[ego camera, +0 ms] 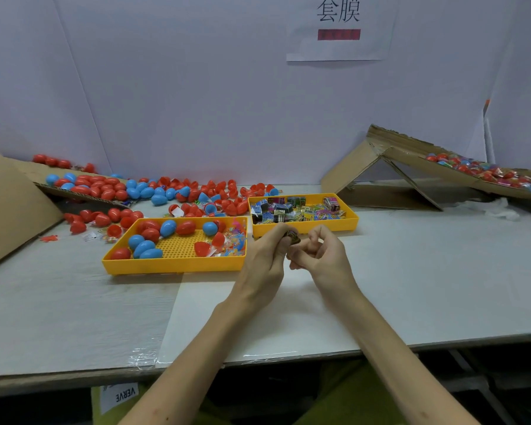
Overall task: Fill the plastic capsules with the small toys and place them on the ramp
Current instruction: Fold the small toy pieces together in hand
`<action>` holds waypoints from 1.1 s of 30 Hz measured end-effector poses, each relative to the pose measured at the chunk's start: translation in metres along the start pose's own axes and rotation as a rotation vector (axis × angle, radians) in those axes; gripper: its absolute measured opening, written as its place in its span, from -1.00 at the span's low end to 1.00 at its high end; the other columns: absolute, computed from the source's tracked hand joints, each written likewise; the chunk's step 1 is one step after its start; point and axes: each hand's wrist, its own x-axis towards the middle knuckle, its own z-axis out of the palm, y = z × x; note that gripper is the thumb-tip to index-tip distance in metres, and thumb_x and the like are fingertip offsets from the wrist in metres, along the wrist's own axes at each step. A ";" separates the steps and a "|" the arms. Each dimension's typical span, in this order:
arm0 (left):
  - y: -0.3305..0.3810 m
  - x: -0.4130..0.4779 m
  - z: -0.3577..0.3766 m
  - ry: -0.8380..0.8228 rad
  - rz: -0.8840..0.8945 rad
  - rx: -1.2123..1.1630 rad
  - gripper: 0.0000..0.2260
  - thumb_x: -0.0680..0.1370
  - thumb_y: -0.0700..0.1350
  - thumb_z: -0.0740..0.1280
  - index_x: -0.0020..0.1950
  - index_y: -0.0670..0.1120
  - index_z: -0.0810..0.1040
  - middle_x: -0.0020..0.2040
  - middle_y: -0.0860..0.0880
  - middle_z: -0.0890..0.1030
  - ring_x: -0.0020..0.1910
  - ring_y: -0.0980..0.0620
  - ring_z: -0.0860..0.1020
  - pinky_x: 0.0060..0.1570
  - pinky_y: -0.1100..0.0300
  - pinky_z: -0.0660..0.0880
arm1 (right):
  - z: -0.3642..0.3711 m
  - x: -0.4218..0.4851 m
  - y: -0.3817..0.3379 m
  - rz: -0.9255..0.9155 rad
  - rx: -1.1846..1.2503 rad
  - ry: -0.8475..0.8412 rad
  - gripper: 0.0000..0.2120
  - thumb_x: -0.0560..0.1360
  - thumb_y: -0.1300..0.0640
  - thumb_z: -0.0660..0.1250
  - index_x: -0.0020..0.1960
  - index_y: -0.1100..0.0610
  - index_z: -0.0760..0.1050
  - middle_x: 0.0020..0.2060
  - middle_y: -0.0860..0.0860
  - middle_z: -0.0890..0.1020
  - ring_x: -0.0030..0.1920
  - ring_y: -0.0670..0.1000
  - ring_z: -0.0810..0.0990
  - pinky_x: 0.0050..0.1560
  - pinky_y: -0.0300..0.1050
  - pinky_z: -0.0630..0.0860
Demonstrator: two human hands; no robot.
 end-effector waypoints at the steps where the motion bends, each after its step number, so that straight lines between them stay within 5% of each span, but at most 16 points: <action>1: 0.002 0.000 0.000 -0.010 -0.005 -0.010 -0.77 0.67 -0.11 0.10 0.04 -0.14 0.53 -0.27 0.22 0.50 -0.25 0.22 0.48 0.18 -0.46 0.33 | 0.000 0.000 0.000 0.003 0.001 0.002 -0.62 0.50 0.49 0.34 -0.15 0.15 0.20 -0.39 0.04 0.65 -0.42 -0.01 0.57 -0.25 -0.16 0.56; 7: 0.004 -0.002 0.000 -0.073 -0.092 -0.088 -0.74 0.65 -0.05 0.07 0.00 -0.17 0.47 -0.26 0.10 0.49 -0.27 0.14 0.46 0.24 -0.38 0.36 | -0.001 -0.003 -0.002 -0.015 -0.063 0.038 -0.63 0.50 0.50 0.32 -0.16 0.15 0.20 -0.36 0.10 0.65 -0.44 -0.05 0.58 -0.27 -0.21 0.55; 9: 0.005 -0.002 -0.001 -0.078 -0.139 -0.158 -0.73 0.64 -0.03 0.08 0.00 -0.18 0.45 -0.21 -0.08 0.50 -0.23 -0.04 0.47 0.03 -0.15 0.48 | 0.001 -0.005 -0.002 -0.051 -0.119 0.058 -0.63 0.49 0.48 0.34 -0.17 0.14 0.21 -0.31 0.19 0.65 -0.44 -0.06 0.58 -0.28 -0.22 0.55; 11: 0.004 -0.001 -0.001 -0.081 -0.161 -0.198 -0.73 0.64 -0.03 0.08 0.03 -0.20 0.45 -0.16 -0.21 0.51 -0.19 -0.22 0.48 -0.08 -0.14 0.47 | 0.001 -0.005 -0.002 -0.073 -0.172 0.070 -0.63 0.48 0.45 0.37 -0.17 0.13 0.22 -0.26 0.27 0.65 -0.42 -0.05 0.58 -0.27 -0.17 0.57; 14: 0.000 0.001 0.000 -0.069 -0.163 -0.142 -0.81 0.68 -0.09 0.08 0.06 -0.13 0.44 -0.23 -0.13 0.50 -0.25 -0.19 0.48 0.16 -0.38 0.38 | -0.001 -0.003 -0.001 -0.035 -0.153 0.046 -0.66 0.48 0.46 0.36 -0.16 0.16 0.23 -0.30 0.24 0.64 -0.41 -0.04 0.57 -0.27 -0.16 0.57; 16: -0.001 0.001 0.002 -0.060 -0.159 -0.114 -0.86 0.71 -0.14 0.09 0.00 -0.04 0.39 -0.28 -0.05 0.47 -0.26 -0.13 0.45 0.16 -0.43 0.35 | -0.003 -0.002 0.000 0.031 -0.078 0.033 -0.68 0.48 0.47 0.34 -0.16 0.17 0.25 -0.35 0.14 0.64 -0.41 -0.04 0.55 -0.28 -0.16 0.55; 22: -0.003 0.002 0.006 -0.028 -0.154 -0.170 -0.86 0.70 -0.21 0.13 -0.03 -0.02 0.33 -0.23 -0.06 0.44 -0.26 -0.02 0.42 -0.20 -0.01 0.43 | -0.006 0.001 0.000 -0.015 -0.045 0.189 -0.87 0.55 0.36 0.32 -0.10 0.16 0.48 -0.31 0.04 0.62 -0.35 -0.04 0.55 -0.25 -0.14 0.52; 26: -0.007 0.001 0.006 -0.067 -0.144 -0.172 -0.94 0.70 -0.19 0.15 0.08 -0.04 0.33 -0.29 0.14 0.50 -0.28 0.12 0.45 -0.15 0.07 0.37 | -0.005 -0.002 -0.004 -0.121 -0.062 0.066 -0.90 0.52 0.17 0.41 0.03 0.05 0.61 -0.21 -0.09 0.68 -0.21 -0.09 0.62 -0.23 -0.23 0.53; 33: -0.010 0.002 0.006 -0.098 -0.121 -0.154 -0.87 0.70 -0.14 0.15 0.03 0.10 0.31 -0.36 0.29 0.52 -0.29 0.14 0.40 -0.19 0.20 0.32 | -0.005 -0.004 -0.004 -0.152 -0.129 0.059 -0.95 0.50 0.20 0.45 -0.07 0.06 0.64 -0.18 -0.04 0.72 -0.13 -0.06 0.69 -0.11 -0.20 0.61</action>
